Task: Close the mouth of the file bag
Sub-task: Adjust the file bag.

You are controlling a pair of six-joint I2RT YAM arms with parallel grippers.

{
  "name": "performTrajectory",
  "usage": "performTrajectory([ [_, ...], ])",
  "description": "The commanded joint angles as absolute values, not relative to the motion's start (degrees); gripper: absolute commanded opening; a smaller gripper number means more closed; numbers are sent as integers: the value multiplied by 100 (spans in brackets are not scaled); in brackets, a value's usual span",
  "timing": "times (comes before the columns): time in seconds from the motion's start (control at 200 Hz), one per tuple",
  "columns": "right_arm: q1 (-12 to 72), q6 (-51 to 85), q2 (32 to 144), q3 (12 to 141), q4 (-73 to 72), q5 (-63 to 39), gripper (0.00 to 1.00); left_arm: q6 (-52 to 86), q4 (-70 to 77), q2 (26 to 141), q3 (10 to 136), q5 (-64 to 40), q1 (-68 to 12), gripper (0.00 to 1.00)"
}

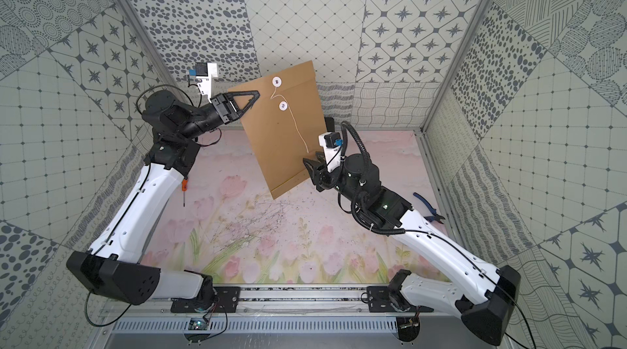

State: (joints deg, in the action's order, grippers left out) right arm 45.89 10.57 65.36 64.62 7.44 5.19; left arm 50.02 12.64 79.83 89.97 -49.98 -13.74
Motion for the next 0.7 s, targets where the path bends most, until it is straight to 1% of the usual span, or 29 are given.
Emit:
performTrajectory([
  [0.0,4604,603,6794,7018,4,1017,48,5036,1514,7869,9074,-5044,-1592,0],
  [0.15,4605,377,7257,7657,-78,884,48,4858,1389,7840,9119,-5129,-1750,0],
  [0.305,4603,211,7469,8214,-89,913,47,4282,893,7825,9198,-5150,-1982,0],
  [0.56,4680,-206,7781,8804,99,691,51,4018,739,7925,9240,-5222,-2229,0],
  [0.64,4681,-191,7836,8824,138,457,49,3870,657,7932,9304,-5286,-2310,0],
  [0.695,4676,-143,7827,8824,204,83,46,3712,546,7919,9354,-5298,-2329,0],
])
